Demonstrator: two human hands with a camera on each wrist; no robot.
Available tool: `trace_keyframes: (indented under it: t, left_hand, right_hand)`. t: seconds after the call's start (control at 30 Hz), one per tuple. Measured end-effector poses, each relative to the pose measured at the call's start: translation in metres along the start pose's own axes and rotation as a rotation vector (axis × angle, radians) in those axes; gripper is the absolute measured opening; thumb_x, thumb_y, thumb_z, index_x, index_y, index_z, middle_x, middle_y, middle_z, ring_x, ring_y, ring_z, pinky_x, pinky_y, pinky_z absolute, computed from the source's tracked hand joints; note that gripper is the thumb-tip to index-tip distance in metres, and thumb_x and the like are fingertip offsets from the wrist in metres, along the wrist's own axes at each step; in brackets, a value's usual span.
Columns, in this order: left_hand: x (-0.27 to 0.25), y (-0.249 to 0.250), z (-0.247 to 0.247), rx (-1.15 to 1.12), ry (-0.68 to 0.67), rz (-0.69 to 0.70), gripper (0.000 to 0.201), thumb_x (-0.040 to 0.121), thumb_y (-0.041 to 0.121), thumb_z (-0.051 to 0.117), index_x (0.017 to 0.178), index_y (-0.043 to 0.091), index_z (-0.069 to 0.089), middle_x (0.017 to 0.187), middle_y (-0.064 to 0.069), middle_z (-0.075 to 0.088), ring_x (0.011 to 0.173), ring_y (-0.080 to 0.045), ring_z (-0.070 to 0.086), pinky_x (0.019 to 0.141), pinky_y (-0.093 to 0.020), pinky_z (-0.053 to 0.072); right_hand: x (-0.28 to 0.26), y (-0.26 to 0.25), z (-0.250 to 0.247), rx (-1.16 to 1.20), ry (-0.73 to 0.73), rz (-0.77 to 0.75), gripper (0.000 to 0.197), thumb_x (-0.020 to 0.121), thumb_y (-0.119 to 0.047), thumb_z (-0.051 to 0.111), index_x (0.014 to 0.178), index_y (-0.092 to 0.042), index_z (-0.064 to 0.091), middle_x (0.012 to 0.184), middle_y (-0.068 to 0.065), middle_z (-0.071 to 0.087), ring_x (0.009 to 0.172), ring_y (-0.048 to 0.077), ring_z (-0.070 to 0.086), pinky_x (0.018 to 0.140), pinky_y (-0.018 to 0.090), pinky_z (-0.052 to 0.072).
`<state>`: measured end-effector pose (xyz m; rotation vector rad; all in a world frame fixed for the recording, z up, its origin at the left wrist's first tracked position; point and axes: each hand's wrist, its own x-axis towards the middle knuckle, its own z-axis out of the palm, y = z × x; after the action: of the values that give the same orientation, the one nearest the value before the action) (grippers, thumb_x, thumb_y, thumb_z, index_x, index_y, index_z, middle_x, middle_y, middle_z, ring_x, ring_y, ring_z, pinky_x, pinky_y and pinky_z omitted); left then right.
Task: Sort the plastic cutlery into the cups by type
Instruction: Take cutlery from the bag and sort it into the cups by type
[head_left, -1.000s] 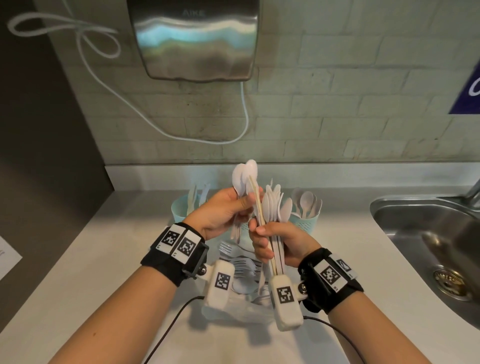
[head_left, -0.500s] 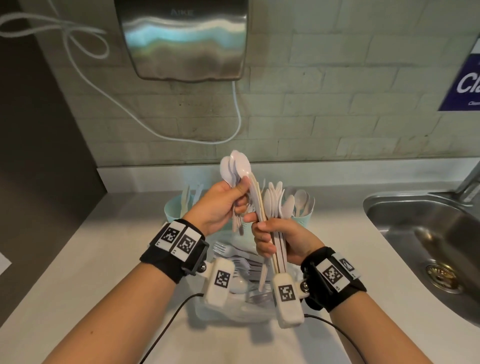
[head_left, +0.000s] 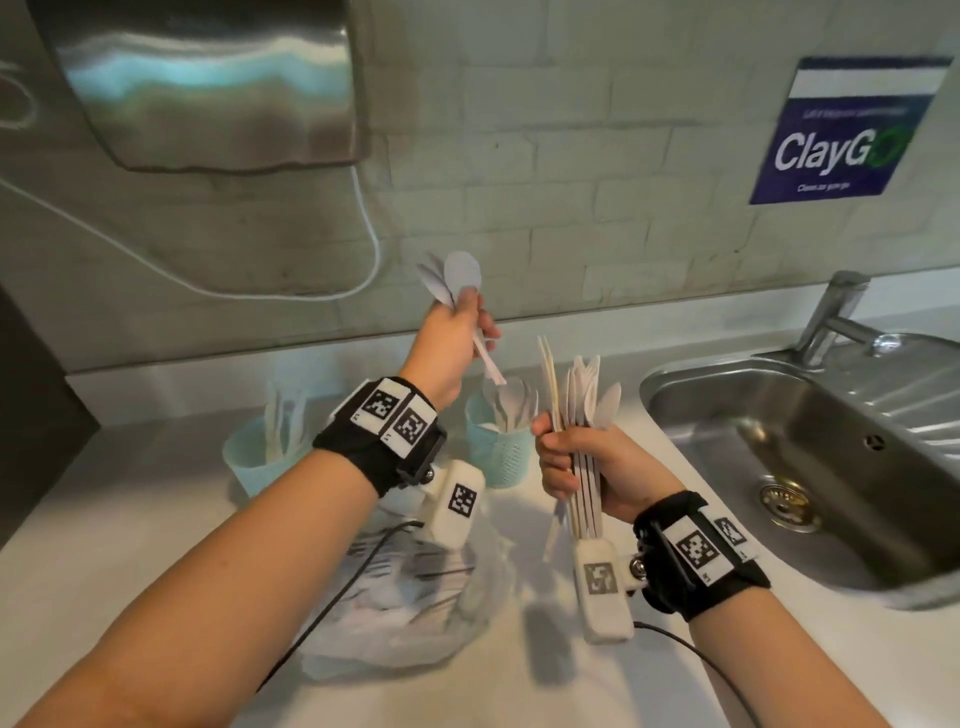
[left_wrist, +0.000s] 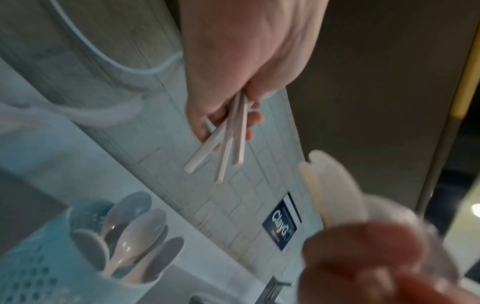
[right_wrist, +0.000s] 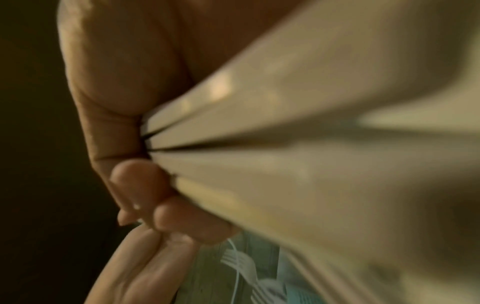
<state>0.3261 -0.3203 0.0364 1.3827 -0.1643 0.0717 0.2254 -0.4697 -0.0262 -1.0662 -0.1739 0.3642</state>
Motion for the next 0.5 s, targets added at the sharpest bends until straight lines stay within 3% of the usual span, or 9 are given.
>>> trace_keyframes:
  t: [0.07, 0.13, 0.23, 0.3, 0.4, 0.5]
  left_hand:
    - [0.006, -0.017, 0.015, 0.109, -0.017, 0.035, 0.023, 0.101, 0.019, 0.036, 0.081, 0.014, 0.045, 0.064, -0.001, 0.042, 0.059, -0.014, 0.044, 0.065, -0.029, 0.043]
    - [0.010, -0.030, 0.025, 0.249, -0.021, 0.044, 0.010, 0.099, 0.015, 0.041, 0.097, 0.010, 0.049, 0.069, 0.000, 0.047, 0.064, -0.014, 0.048, 0.072, -0.029, 0.046]
    - [0.016, -0.048, 0.031, 0.342, -0.035, -0.008, 0.023, 0.096, 0.005, 0.043, 0.119, 0.004, 0.047, 0.087, -0.002, 0.056, 0.080, -0.016, 0.057, 0.087, -0.033, 0.049]
    - [0.017, -0.058, 0.028, 0.460, -0.056, -0.070, 0.025, 0.094, 0.004, 0.047, 0.119, 0.003, 0.048, 0.099, -0.010, 0.060, 0.090, -0.022, 0.061, 0.092, -0.035, 0.049]
    - [0.016, -0.077, 0.019, 0.695, -0.118, -0.136, 0.027, 0.087, 0.007, 0.060, 0.113, 0.003, 0.056, 0.107, -0.014, 0.064, 0.100, -0.025, 0.060, 0.089, -0.032, 0.047]
    - [0.013, -0.088, 0.015, 0.744, -0.165, -0.158, 0.032, 0.077, 0.010, 0.073, 0.103, 0.007, 0.054, 0.108, -0.016, 0.064, 0.102, -0.030, 0.061, 0.092, -0.040, 0.049]
  right_hand:
    - [-0.003, -0.002, -0.008, -0.001, 0.004, -0.012, 0.013, 0.078, -0.003, 0.050, 0.087, -0.007, 0.058, 0.054, 0.002, 0.040, 0.038, 0.012, 0.041, 0.043, 0.023, 0.038]
    - [-0.005, -0.003, -0.014, -0.007, 0.007, -0.015, 0.012, 0.078, -0.004, 0.050, 0.086, -0.007, 0.059, 0.054, 0.002, 0.041, 0.039, 0.012, 0.042, 0.044, 0.024, 0.039]
    - [-0.005, -0.003, -0.022, -0.036, 0.024, -0.031, 0.012, 0.079, -0.004, 0.052, 0.088, -0.007, 0.059, 0.055, 0.002, 0.042, 0.041, 0.013, 0.042, 0.046, 0.025, 0.041]
    - [-0.004, -0.003, -0.025, -0.037, 0.038, -0.049, 0.011, 0.079, -0.004, 0.052, 0.088, -0.007, 0.058, 0.056, 0.002, 0.041, 0.041, 0.013, 0.042, 0.047, 0.025, 0.041]
    - [-0.001, -0.004, -0.029, -0.022, 0.055, -0.061, 0.012, 0.079, -0.005, 0.052, 0.088, -0.008, 0.059, 0.056, 0.001, 0.040, 0.042, 0.013, 0.042, 0.048, 0.026, 0.041]
    - [0.003, -0.006, -0.030, -0.012, 0.053, -0.063, 0.012, 0.079, -0.005, 0.053, 0.086, -0.009, 0.062, 0.055, 0.001, 0.040, 0.041, 0.013, 0.043, 0.048, 0.026, 0.041]
